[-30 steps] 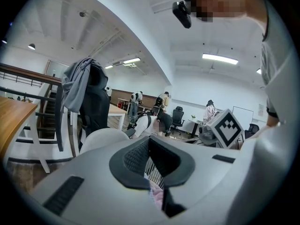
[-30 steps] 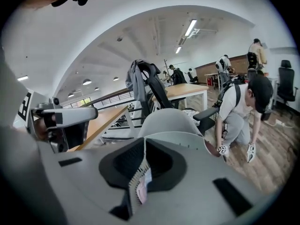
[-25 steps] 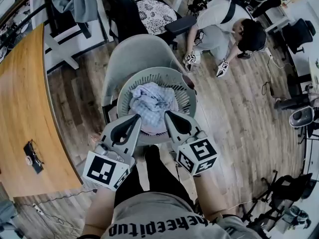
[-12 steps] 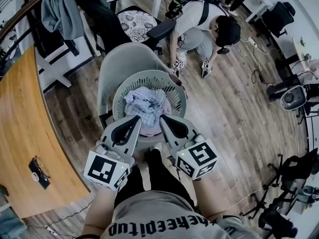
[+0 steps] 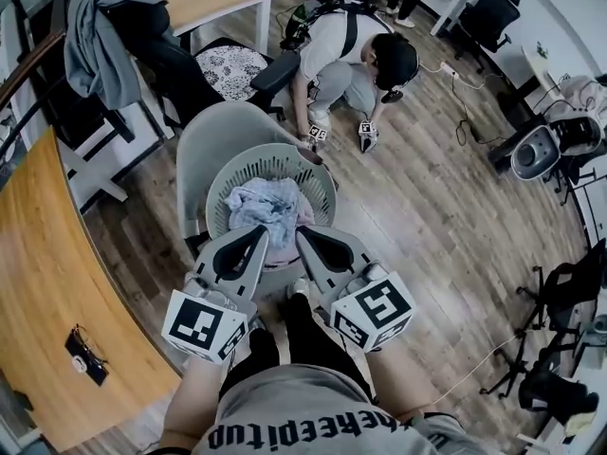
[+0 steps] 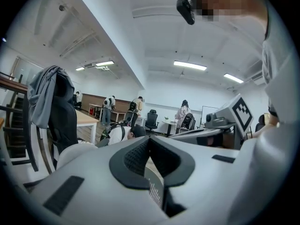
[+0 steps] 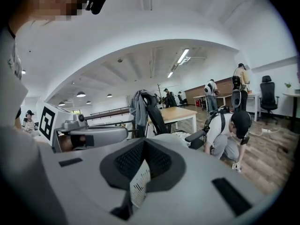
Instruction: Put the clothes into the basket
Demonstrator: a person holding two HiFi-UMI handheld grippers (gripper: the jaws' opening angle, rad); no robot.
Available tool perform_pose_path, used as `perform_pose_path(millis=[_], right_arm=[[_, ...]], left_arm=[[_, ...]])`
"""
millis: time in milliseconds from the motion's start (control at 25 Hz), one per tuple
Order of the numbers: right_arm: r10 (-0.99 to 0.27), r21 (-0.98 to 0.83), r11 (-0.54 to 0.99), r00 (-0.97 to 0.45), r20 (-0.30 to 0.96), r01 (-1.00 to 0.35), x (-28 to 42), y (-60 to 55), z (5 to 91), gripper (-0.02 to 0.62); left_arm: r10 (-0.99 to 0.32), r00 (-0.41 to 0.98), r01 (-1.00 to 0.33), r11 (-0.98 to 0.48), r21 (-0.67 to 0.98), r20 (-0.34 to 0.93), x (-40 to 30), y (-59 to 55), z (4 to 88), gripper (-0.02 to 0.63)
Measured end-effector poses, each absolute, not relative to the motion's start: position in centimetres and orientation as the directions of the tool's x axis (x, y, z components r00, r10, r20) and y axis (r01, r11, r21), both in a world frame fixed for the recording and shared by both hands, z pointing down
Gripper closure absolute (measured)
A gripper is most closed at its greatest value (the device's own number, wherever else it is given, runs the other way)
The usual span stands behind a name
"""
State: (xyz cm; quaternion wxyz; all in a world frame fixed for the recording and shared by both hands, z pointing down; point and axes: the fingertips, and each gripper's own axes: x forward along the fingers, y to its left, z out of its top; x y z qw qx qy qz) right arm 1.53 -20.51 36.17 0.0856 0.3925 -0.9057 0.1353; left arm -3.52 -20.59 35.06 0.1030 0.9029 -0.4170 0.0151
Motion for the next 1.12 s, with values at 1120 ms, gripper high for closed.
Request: perform_pose_path(millis=[1120], right_arm=[[-0.76,-0.088,0.637,-0.643,0.097,-0.766,1.5,-12.8,30.3,0.584]], left_arm=[[-0.685,0.726,-0.688,-0.721,0.078,0.063,-1.9,-14.1,31.6,0.592]])
